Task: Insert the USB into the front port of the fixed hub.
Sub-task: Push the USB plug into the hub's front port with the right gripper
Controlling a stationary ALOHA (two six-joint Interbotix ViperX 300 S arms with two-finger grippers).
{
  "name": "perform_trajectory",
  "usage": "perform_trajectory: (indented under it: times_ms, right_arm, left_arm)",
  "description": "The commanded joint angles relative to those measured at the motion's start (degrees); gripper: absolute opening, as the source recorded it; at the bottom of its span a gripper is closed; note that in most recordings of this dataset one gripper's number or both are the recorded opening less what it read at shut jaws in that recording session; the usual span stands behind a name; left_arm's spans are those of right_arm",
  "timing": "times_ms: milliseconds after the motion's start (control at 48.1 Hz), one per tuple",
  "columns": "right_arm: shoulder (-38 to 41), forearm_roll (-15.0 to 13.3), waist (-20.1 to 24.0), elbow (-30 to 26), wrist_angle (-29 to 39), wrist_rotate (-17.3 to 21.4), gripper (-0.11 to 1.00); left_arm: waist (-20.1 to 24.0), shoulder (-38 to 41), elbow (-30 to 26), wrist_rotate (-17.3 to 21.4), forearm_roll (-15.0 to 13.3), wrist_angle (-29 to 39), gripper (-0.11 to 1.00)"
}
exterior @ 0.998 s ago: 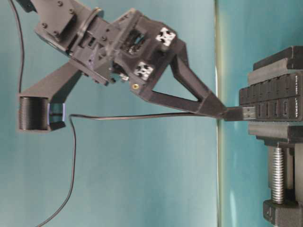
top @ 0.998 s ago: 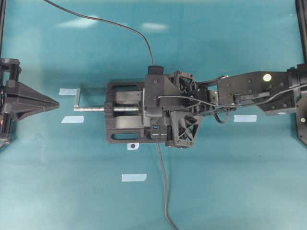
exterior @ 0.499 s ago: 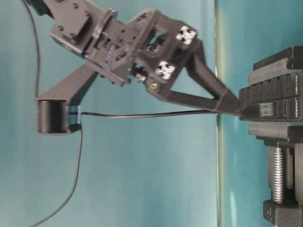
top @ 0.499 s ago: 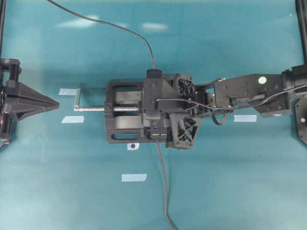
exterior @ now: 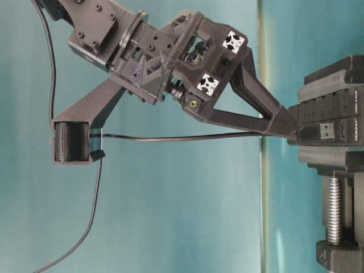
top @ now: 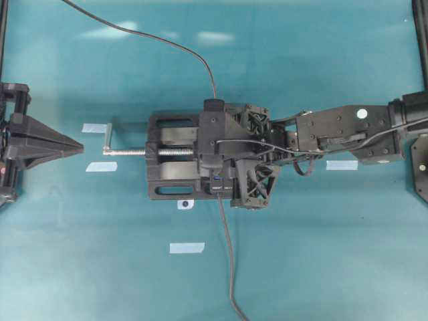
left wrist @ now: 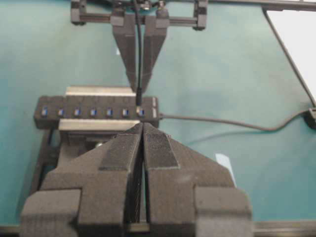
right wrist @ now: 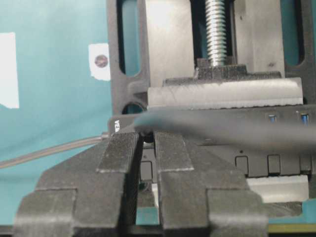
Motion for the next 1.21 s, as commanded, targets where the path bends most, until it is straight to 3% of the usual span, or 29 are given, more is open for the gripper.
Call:
perform_trajectory:
  times_ms: [0, 1186]
  right_arm:
    - [-0.9, 0.0, 0.4, -0.6, -0.6, 0.7, 0.09]
    - [-0.8, 0.1, 1.1, 0.3, -1.9, 2.4, 0.09]
  left_arm:
    - [-0.1, 0.4, -0.6, 0.0, 0.2, -0.4, 0.0]
    - [-0.1, -0.1, -0.4, -0.1, 0.1, -0.2, 0.0]
